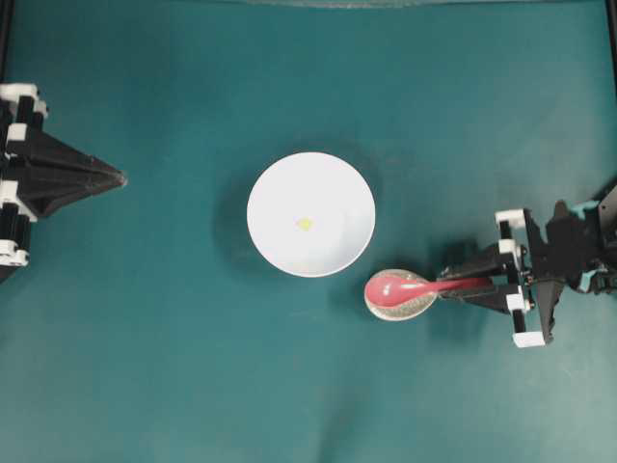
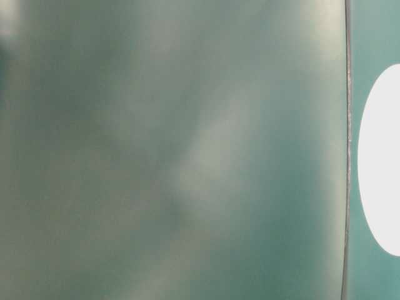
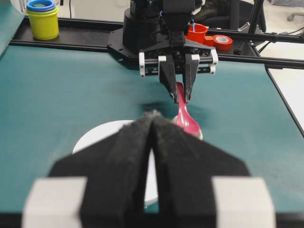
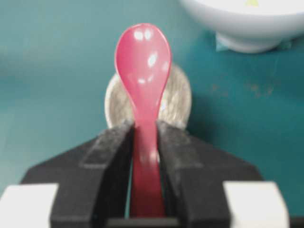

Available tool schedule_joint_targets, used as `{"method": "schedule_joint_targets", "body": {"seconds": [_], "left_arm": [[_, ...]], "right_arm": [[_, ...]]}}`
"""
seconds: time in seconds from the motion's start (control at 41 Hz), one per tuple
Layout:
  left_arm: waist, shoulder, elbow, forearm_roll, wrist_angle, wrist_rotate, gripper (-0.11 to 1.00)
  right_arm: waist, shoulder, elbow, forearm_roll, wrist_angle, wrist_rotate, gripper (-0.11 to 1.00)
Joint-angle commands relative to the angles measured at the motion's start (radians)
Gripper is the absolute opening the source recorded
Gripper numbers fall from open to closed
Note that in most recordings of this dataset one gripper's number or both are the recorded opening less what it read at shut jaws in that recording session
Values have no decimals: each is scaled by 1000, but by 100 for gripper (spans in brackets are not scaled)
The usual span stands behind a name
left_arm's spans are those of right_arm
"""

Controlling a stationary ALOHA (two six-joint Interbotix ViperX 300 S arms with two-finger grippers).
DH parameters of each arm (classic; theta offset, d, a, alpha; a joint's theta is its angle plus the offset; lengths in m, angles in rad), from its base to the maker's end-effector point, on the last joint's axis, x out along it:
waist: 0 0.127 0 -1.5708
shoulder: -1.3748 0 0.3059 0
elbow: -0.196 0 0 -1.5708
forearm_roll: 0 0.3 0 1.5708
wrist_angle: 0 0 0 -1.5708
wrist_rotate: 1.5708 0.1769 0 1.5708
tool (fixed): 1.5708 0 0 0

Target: Scoop the yellow hexagonal prism block from the bowl with a spoon using the right arm.

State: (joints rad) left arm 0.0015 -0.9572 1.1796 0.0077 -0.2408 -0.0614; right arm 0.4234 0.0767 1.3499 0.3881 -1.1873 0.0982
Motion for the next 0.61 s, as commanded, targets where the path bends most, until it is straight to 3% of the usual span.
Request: {"method": "schedule_joint_targets", "body": {"seconds": [0.0, 0.146, 0.585], "left_arm": [[-2, 8, -17, 3, -8, -2, -1], [-2, 8, -18, 3, -6, -2, -1], [0, 8, -18, 3, -6, 11, -1]], "right_arm": [[-23, -78, -11, 3, 46, -9, 23], [-69, -189, -32, 3, 189, -26, 23], [-302, -469, -241, 2, 862, -179, 23]]}}
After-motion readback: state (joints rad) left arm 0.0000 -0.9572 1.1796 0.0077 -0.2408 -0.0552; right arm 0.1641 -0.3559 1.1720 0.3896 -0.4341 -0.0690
